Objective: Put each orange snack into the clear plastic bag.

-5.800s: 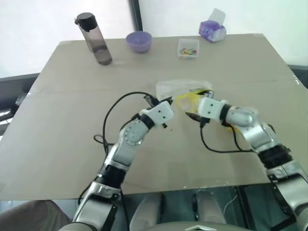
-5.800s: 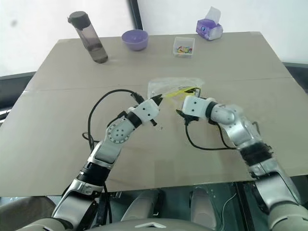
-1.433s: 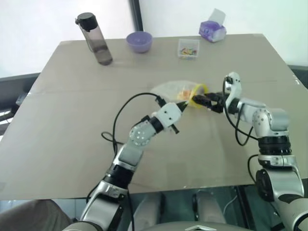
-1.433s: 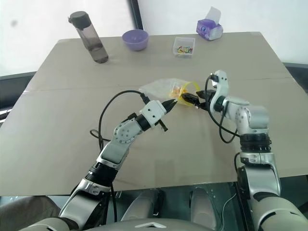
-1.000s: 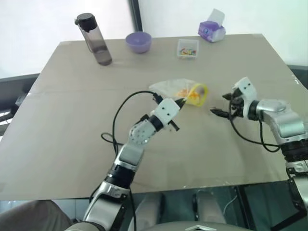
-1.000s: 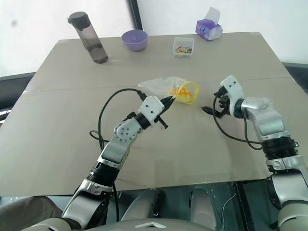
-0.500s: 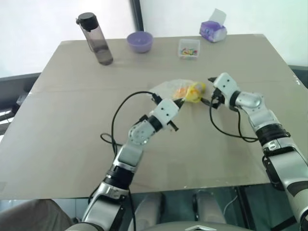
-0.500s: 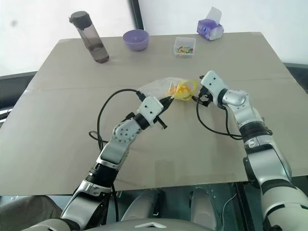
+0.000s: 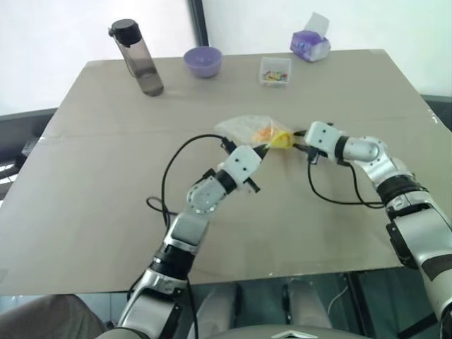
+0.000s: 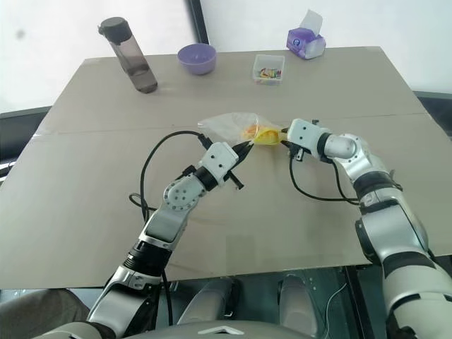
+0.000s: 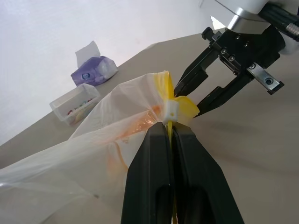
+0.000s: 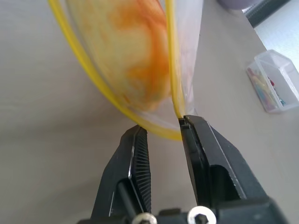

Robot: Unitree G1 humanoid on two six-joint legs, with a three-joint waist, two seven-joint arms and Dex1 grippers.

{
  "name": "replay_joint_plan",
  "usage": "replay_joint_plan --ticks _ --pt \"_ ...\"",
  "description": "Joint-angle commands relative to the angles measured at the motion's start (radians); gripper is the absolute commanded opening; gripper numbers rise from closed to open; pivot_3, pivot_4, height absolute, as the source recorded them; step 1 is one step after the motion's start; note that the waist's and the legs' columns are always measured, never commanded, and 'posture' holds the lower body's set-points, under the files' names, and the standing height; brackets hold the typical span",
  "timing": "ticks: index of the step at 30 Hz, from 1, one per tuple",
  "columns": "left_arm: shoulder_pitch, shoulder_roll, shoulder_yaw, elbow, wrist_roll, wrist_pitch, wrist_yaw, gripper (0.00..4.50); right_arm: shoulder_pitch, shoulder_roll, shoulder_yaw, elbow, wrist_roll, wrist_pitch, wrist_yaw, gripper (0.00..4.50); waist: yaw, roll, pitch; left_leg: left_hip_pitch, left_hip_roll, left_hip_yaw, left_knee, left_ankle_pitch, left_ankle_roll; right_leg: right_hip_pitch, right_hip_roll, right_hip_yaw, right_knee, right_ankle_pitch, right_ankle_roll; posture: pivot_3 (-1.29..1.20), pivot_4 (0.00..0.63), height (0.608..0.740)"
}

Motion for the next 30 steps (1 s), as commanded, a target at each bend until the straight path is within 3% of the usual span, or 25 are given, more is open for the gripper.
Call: replay_joint_plan --ticks 1,17,30 --pt "0.006 0.002 0.001 -0.054 0.006 -0.008 0.008 0.00 -0.053 -0.006 -0.008 0.032 -0.019 -0.033 -0.042 1.21 0.000 0.000 0.000 0.000 0.000 0.000 0.000 0.000 0.000 0.000 0.000 0.000 0.000 0.000 0.000 0.00 0.150 0.740" --pt "0.005 -0.012 -0.001 -0.048 0.009 -0.011 0.015 0.00 -0.116 0.030 0.044 0.109 -0.160 -0.064 -0.238 1.21 -0.002 0.000 0.000 0.000 0.000 0.000 0.000 0.000 0.000 0.000 0.000 0.000 0.000 0.000 0.000 0.00 0.150 0.740" --pt "0.003 -0.016 -0.005 -0.045 0.013 -0.016 0.016 0.00 -0.139 0.048 0.090 0.147 -0.230 -0.073 -0.278 1.21 -0.002 0.000 0.000 0.000 0.000 0.000 0.000 0.000 0.000 0.000 0.000 0.000 0.000 0.000 0.000 0.00 0.150 0.740"
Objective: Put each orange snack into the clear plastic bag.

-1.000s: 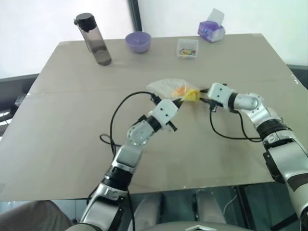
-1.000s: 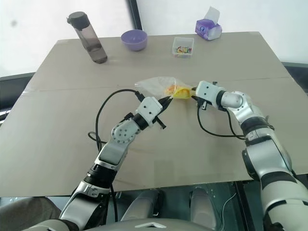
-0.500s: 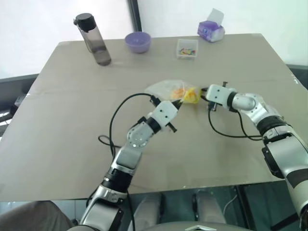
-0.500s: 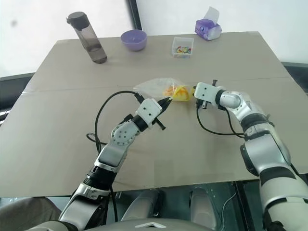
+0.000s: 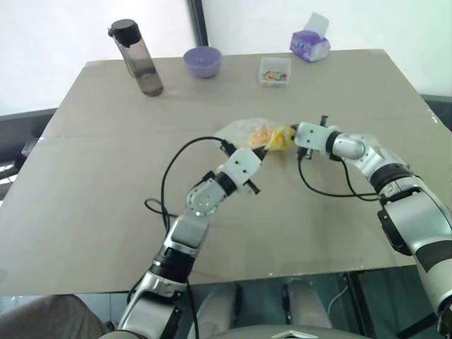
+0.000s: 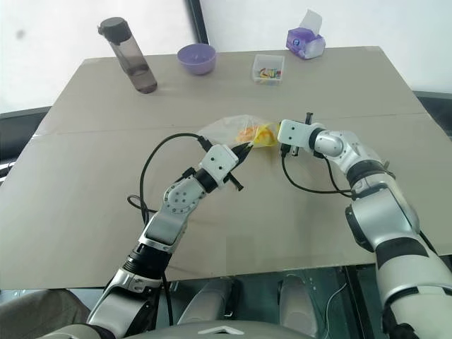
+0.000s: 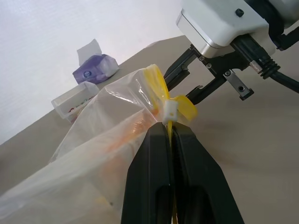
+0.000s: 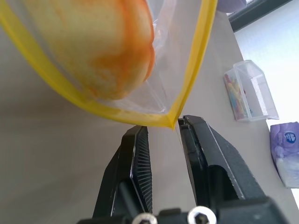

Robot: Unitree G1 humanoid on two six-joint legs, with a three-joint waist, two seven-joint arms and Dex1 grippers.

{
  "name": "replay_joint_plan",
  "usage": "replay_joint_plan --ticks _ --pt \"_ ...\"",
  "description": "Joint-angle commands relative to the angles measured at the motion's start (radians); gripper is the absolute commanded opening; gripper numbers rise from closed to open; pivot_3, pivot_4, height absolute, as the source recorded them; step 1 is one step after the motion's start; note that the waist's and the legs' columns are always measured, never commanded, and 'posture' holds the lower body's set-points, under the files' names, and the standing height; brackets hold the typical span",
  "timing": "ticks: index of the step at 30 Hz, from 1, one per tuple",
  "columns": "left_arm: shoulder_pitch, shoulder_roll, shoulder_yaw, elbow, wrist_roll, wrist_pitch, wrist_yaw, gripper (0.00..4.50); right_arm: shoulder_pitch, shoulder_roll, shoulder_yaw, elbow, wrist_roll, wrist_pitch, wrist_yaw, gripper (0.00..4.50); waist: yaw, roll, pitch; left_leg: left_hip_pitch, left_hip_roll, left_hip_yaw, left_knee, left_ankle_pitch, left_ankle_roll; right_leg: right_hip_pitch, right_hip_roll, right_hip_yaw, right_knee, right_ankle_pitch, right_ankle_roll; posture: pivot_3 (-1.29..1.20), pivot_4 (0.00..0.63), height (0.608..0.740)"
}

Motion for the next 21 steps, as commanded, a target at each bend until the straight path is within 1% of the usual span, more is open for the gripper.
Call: replay_joint_plan --ticks 1,11,15,21 --pt "-0.015 -0.008 -0.005 -0.035 -0.001 -0.017 0.004 0.00 -0.036 0.002 0.002 -0.002 -0.004 -0.015 -0.023 1.21 0.000 0.000 0.000 0.000 0.000 0.000 0.000 0.000 0.000 0.000 0.000 0.000 0.000 0.000 0.000 0.00 0.150 0.740" --pt "-0.019 -0.010 -0.005 -0.034 0.003 -0.015 0.007 0.00 -0.049 0.031 -0.007 0.012 -0.004 -0.047 -0.053 1.21 0.000 0.000 0.000 0.000 0.000 0.000 0.000 0.000 0.000 0.000 0.000 0.000 0.000 0.000 0.000 0.00 0.150 0.740" --pt "-0.016 -0.010 -0.005 -0.036 0.004 -0.014 0.009 0.00 -0.052 0.034 -0.003 0.010 -0.009 -0.079 -0.065 0.07 -0.002 0.000 0.000 0.000 0.000 0.000 0.000 0.000 0.000 0.000 0.000 0.000 0.000 0.000 0.000 0.00 0.150 0.740" --pt "-0.013 -0.009 -0.006 -0.037 0.004 -0.015 0.008 0.00 -0.054 0.031 -0.001 0.011 -0.014 -0.093 -0.073 0.07 -0.002 0.000 0.000 0.000 0.000 0.000 0.000 0.000 0.000 0.000 0.000 0.000 0.000 0.000 0.000 0.00 0.150 0.740"
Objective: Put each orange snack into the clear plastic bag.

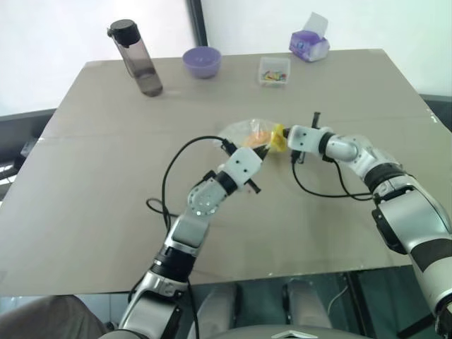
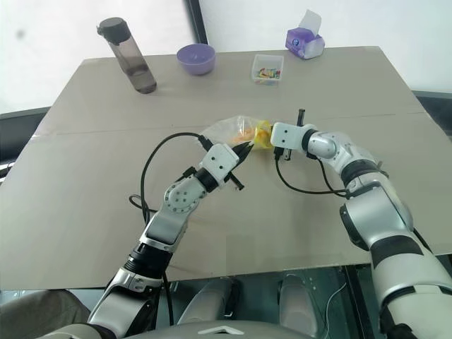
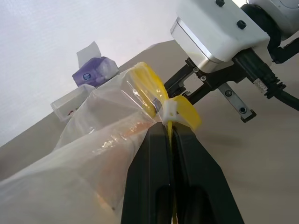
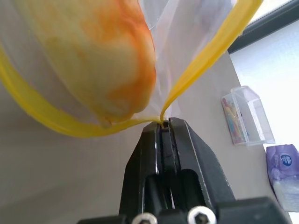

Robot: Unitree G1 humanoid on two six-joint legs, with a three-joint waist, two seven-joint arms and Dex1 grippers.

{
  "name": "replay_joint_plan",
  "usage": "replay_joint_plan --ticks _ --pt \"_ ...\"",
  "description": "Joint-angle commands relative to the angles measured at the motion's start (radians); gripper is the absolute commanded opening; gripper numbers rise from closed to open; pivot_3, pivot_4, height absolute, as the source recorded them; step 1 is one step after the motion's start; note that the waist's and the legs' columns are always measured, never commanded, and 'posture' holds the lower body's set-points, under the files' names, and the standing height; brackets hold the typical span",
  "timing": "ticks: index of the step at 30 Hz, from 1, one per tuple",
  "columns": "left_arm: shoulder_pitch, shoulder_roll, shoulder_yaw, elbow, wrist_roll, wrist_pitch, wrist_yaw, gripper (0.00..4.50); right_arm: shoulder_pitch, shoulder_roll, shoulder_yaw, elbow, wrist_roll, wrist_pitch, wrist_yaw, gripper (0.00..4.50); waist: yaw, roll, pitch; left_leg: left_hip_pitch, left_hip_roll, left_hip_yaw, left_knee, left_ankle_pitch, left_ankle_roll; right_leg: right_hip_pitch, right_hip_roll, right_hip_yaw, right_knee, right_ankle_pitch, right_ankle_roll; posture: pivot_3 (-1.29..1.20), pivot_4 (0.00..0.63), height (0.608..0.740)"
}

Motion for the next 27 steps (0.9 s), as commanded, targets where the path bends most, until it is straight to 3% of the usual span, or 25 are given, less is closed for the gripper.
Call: replay_joint_plan --ticks 1,14,20,24,27 --pt "-0.008 -0.006 -0.006 -0.037 0.003 -0.015 0.006 0.00 -0.038 -0.008 -0.005 -0.014 0.006 -0.027 -0.018 0.07 0.000 0.000 0.000 0.000 0.000 0.000 0.000 0.000 0.000 0.000 0.000 0.000 0.000 0.000 0.000 0.00 0.150 0.740" --pt "-0.013 -0.001 -0.005 -0.034 0.004 -0.022 0.004 0.00 -0.035 -0.073 -0.061 -0.047 0.072 -0.092 0.019 0.07 0.001 0.000 0.000 0.000 0.000 0.000 0.000 0.000 0.000 0.000 0.000 0.000 0.000 0.000 0.000 0.00 0.150 0.740" --pt "-0.031 0.006 0.002 -0.039 -0.002 -0.022 -0.001 0.00 -0.016 -0.162 -0.111 -0.110 0.151 -0.142 0.101 0.07 0.002 0.000 0.000 0.000 0.000 0.000 0.000 0.000 0.000 0.000 0.000 0.000 0.000 0.000 0.000 0.00 0.150 0.740" --pt "-0.073 0.017 0.017 -0.036 -0.015 -0.018 -0.012 0.00 0.037 -0.255 -0.139 -0.216 0.225 -0.137 0.245 0.07 0.003 0.000 0.000 0.000 0.000 0.000 0.000 0.000 0.000 0.000 0.000 0.000 0.000 0.000 0.000 0.00 0.150 0.740" --pt "-0.108 0.028 0.028 -0.034 -0.027 -0.011 -0.026 0.00 0.099 -0.327 -0.145 -0.350 0.303 -0.061 0.439 0.07 0.006 0.000 0.000 -0.001 0.000 0.000 0.000 0.000 0.000 0.000 0.000 0.000 -0.001 0.000 0.000 0.00 0.150 0.740"
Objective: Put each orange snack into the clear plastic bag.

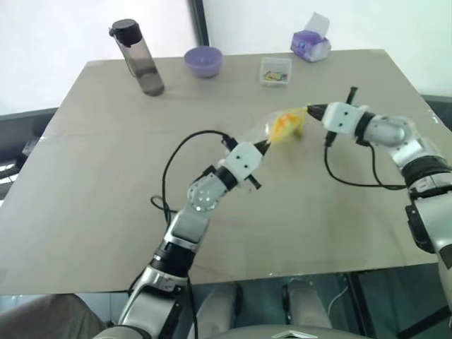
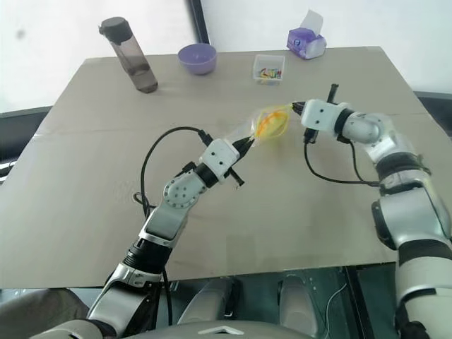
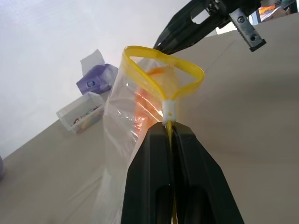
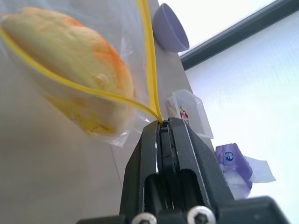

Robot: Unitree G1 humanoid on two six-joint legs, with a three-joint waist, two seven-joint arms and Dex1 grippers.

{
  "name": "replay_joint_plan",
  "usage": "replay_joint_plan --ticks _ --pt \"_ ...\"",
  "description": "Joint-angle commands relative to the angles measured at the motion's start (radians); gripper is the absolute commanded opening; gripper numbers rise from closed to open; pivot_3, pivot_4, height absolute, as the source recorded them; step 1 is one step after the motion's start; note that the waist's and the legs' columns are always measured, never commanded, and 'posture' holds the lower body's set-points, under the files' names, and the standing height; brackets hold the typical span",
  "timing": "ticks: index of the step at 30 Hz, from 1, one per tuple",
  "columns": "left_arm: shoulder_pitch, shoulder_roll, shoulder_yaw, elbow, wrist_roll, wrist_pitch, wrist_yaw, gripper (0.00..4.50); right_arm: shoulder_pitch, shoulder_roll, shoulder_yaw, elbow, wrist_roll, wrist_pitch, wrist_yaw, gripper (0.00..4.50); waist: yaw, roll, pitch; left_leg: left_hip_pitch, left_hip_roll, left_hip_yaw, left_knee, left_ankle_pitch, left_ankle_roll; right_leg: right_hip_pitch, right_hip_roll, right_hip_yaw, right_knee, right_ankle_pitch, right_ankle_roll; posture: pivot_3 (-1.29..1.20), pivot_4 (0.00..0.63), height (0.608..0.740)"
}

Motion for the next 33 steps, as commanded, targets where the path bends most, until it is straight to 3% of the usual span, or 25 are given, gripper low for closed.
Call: replay_joint_plan --ticks 1,5,16,19,22,23,33 --pt "-0.046 0.011 0.025 -0.034 -0.025 -0.007 -0.017 0.00 0.053 -0.079 -0.033 -0.174 0.111 0.088 0.211 0.07 -0.001 0.000 0.000 0.000 0.000 0.000 0.000 0.000 0.000 0.000 0.000 0.000 0.000 0.000 0.000 0.00 0.150 0.740" --pt "-0.109 0.032 0.051 -0.025 -0.056 0.007 -0.048 0.00 0.141 -0.185 -0.057 -0.431 0.215 0.315 0.416 0.07 -0.005 0.000 0.000 0.000 0.000 0.000 0.000 0.000 0.000 0.000 0.000 0.000 0.000 0.000 0.000 0.00 0.150 0.740" --pt "-0.176 0.069 0.053 0.012 -0.134 0.044 -0.177 0.00 0.126 -0.267 -0.135 -0.761 0.266 0.659 0.526 0.07 0.003 0.001 0.001 0.000 0.000 0.000 0.000 0.000 0.000 0.000 0.000 0.000 0.000 0.000 0.000 0.00 0.150 0.740" --pt "-0.168 0.063 0.057 0.015 -0.146 0.052 -0.187 0.00 0.161 -0.243 -0.162 -0.856 0.343 0.787 0.552 0.07 0.003 0.001 0.001 -0.001 0.000 0.000 0.000 0.000 0.000 0.000 0.000 0.000 0.000 0.000 0.000 0.00 0.150 0.740" --pt "-0.151 0.069 0.050 0.004 -0.143 0.055 -0.195 0.00 0.217 -0.136 -0.200 -1.024 0.459 1.004 0.484 0.86 0.000 0.000 0.001 -0.001 0.000 -0.001 0.000 0.000 0.000 0.000 0.000 -0.001 0.000 0.000 0.000 0.00 0.150 0.740" --pt "-0.149 0.073 0.048 0.001 -0.140 0.053 -0.196 0.00 0.227 -0.117 -0.204 -1.065 0.471 1.046 0.474 0.86 0.000 0.000 0.001 -0.001 0.001 -0.001 0.000 0.000 0.000 0.000 0.000 -0.001 0.000 0.000 0.000 0.00 0.150 0.740" --pt "-0.162 0.140 0.019 -0.019 -0.046 -0.033 -0.199 0.00 0.262 0.008 -0.139 -1.207 0.425 1.079 0.397 0.86 0.008 0.000 0.001 -0.003 0.000 -0.004 0.003 0.000 0.000 -0.001 -0.001 -0.003 0.001 0.000 0.000 0.00 0.150 0.740"
